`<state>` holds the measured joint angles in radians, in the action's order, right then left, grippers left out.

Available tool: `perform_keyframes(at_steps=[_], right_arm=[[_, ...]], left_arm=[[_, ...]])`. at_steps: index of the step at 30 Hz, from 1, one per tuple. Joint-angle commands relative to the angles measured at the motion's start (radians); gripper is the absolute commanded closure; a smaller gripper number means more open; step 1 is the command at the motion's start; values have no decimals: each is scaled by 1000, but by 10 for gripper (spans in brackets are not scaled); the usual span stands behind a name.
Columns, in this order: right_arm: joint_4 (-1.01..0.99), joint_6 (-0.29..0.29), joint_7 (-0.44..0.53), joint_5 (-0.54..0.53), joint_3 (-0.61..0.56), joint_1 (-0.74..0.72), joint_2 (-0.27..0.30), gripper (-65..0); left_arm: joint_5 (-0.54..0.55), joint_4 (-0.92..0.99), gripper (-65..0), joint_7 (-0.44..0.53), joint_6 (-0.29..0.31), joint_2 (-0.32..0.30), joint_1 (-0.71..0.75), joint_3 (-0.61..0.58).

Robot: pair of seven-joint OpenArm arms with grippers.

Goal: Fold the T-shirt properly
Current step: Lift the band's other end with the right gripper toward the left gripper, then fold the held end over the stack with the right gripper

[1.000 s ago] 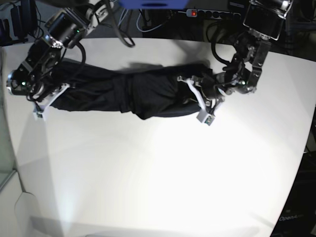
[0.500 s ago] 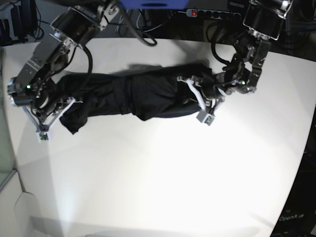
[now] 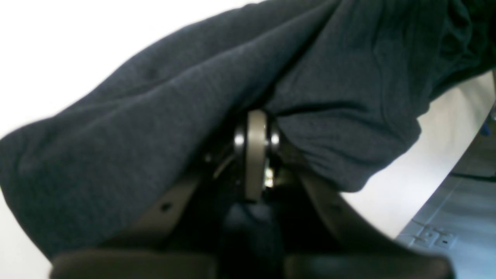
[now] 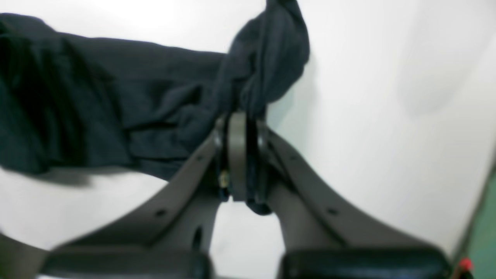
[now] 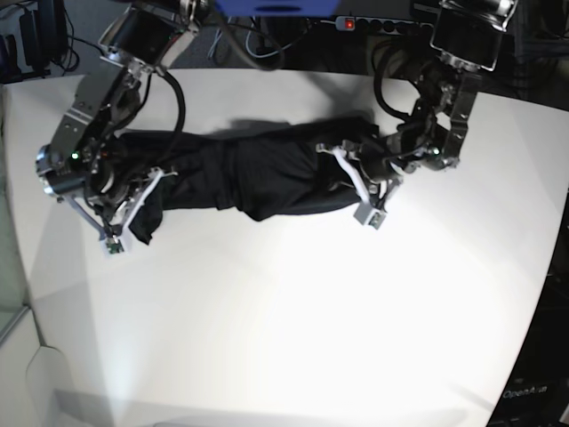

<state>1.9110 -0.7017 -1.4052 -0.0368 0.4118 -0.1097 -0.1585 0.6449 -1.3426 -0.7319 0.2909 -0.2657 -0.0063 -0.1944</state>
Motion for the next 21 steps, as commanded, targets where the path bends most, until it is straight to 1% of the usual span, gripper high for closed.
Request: perform_keyframes(at_steps=[1, 4, 11, 16, 21], right_arm=[[14, 4, 9, -41, -9, -12, 1, 0], [14, 4, 9, -110, -11, -11, 1, 0], [14, 4, 9, -367, -17, -14, 1, 0], [14, 4, 9, -552, -138, -3, 1, 0], [12, 4, 9, -654, -201, 35, 1, 0]], left_arm=[[-95, 16, 0, -67, -60, -7, 1, 2], [-95, 16, 0, -70, -60, -4, -19, -4], [-95, 16, 0, -70, -60, -4, -21, -4], [-95, 16, 0, -71, -60, -5, -22, -4], [-95, 16, 0, -71, -60, -5, -22, 2]])
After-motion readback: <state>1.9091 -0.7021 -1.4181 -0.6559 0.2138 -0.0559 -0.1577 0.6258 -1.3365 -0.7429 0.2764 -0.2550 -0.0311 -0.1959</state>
